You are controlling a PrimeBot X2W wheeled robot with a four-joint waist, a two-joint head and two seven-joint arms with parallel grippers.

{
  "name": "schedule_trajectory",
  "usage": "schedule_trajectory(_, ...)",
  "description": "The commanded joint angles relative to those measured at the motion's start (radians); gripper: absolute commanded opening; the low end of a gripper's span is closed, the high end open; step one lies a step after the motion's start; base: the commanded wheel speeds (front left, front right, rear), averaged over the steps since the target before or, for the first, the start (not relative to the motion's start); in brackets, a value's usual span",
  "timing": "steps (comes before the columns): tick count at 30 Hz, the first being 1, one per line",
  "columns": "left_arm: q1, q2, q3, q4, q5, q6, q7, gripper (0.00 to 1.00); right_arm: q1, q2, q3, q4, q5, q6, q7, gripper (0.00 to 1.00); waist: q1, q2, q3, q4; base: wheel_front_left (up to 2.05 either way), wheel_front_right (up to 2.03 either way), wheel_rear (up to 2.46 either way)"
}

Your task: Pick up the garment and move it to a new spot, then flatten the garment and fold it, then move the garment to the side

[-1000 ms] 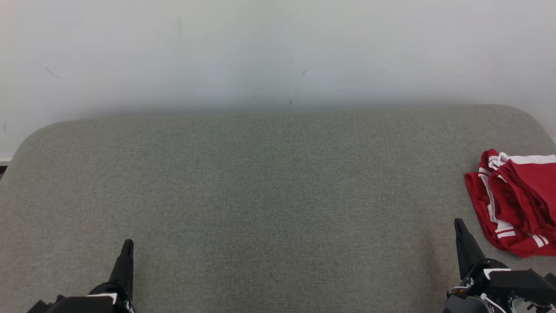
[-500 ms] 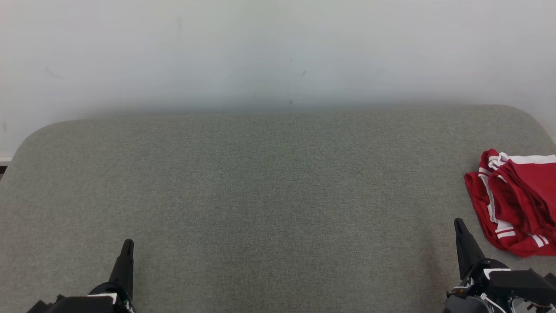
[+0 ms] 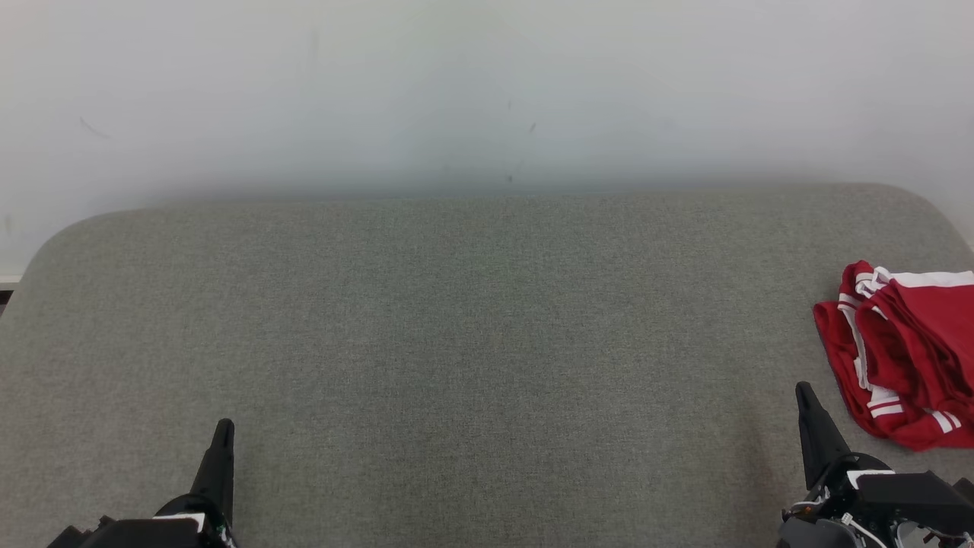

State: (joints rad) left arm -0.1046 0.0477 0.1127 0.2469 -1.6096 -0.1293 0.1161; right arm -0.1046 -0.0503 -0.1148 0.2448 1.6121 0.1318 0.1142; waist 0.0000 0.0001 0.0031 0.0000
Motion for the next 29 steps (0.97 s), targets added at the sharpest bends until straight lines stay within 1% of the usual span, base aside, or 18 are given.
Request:
schedule_trajectory(1,-0.010,0.005,0.003,-0.003,-0.006,-0.003,0.000,0.00,-0.008,0.002,-0.001,-0.001,0.002,-0.002,0.002,0.00,0.0000,-0.0001,0.000,0.000,0.00,0.00,0.00)
schedule_trajectory(29,-0.010,0.005,0.003,-0.003,-0.006,-0.003,0.000,0.00,-0.008,0.002,-0.001,-0.001,0.002,-0.002,0.002,0.00,0.0000,-0.0001,0.000,0.000,0.00,0.00,0.00)
